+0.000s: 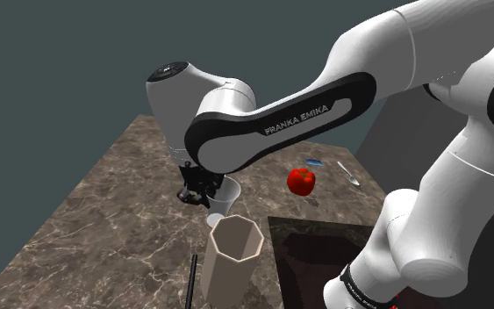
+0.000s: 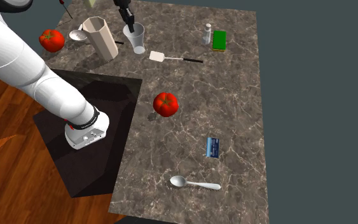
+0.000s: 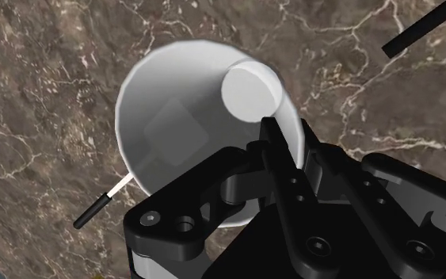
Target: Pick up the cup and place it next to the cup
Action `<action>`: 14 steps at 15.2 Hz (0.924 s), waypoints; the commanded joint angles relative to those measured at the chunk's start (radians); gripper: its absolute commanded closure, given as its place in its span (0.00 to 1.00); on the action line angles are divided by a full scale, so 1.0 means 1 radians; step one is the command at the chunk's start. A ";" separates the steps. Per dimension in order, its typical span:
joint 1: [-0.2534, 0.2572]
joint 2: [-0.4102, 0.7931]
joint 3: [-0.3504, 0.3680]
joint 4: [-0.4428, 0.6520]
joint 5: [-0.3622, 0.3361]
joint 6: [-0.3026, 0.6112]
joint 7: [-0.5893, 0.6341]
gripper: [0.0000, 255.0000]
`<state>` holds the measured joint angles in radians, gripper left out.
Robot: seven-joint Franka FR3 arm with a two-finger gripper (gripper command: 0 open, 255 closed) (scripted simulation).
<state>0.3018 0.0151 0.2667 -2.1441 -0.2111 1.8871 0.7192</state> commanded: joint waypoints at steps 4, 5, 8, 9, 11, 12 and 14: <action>0.000 0.003 0.000 -0.002 -0.001 0.005 0.002 1.00; 0.000 0.003 0.000 -0.002 -0.001 0.005 0.002 1.00; 0.000 0.003 0.000 -0.002 -0.001 0.005 0.002 0.00; 0.000 0.003 0.000 -0.002 -0.001 0.005 0.002 0.00; 0.000 0.003 0.000 -0.002 -0.001 0.005 0.002 0.00; 0.000 0.003 0.000 -0.002 -0.001 0.005 0.002 0.00; 0.006 -0.004 0.006 0.058 0.008 -0.062 -0.003 0.00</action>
<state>0.3056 0.0125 0.2704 -2.1079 -0.2062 1.8499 0.7171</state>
